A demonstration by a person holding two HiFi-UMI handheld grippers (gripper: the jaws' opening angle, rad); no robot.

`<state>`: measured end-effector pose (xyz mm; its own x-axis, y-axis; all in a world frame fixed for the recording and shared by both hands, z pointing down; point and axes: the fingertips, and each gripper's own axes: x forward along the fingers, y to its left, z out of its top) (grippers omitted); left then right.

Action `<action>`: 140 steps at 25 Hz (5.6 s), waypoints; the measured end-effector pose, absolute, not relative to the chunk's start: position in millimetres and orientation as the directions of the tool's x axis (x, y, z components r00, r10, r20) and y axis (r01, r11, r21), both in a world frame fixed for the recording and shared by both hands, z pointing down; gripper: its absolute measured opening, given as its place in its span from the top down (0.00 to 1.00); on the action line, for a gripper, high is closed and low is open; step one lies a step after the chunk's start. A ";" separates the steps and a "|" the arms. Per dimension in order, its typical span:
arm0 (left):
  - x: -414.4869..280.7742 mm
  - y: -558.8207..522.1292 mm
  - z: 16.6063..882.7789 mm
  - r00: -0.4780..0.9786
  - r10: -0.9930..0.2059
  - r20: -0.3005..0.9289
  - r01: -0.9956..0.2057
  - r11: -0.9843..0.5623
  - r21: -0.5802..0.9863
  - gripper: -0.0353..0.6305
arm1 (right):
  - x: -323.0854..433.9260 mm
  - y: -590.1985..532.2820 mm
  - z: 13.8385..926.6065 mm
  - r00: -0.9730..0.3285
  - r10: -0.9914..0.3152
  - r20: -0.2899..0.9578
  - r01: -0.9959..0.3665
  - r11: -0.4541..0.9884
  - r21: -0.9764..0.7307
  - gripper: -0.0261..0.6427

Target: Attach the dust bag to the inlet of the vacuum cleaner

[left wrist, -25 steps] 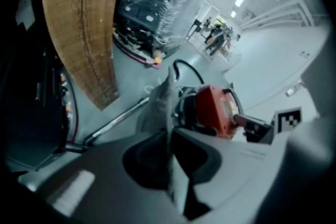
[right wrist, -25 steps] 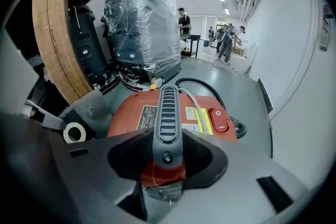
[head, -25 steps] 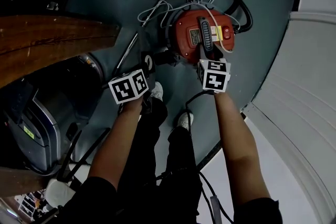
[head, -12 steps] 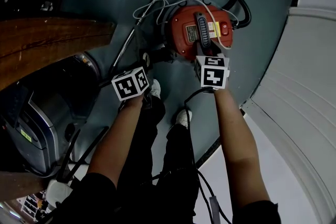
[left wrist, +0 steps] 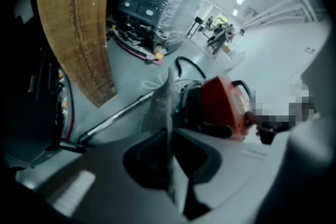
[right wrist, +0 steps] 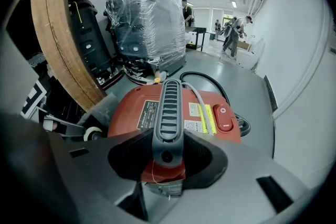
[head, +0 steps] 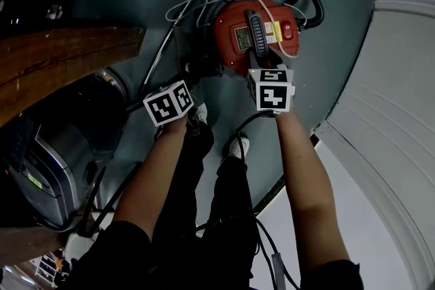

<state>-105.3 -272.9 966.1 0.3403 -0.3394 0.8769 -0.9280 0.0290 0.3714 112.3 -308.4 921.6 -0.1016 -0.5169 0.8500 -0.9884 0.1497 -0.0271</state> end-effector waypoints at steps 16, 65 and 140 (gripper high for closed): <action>-84.1 -269.2 961.7 0.414 -0.301 0.859 -0.904 -0.026 0.426 0.90 | 110.5 -307.8 922.8 -0.141 -0.515 0.845 -0.985 0.158 -0.068 0.75; -47.9 -265.4 961.0 0.516 -0.206 0.831 -0.847 0.023 0.531 0.82 | 112.1 -307.8 922.2 -0.131 -0.537 0.833 -0.988 0.142 -0.064 0.75; 61.4 -130.6 247.1 0.528 -0.815 0.238 -0.849 -0.511 0.133 0.95 | 141.5 -98.6 242.5 -0.216 -0.970 0.112 -0.972 0.202 -0.124 0.97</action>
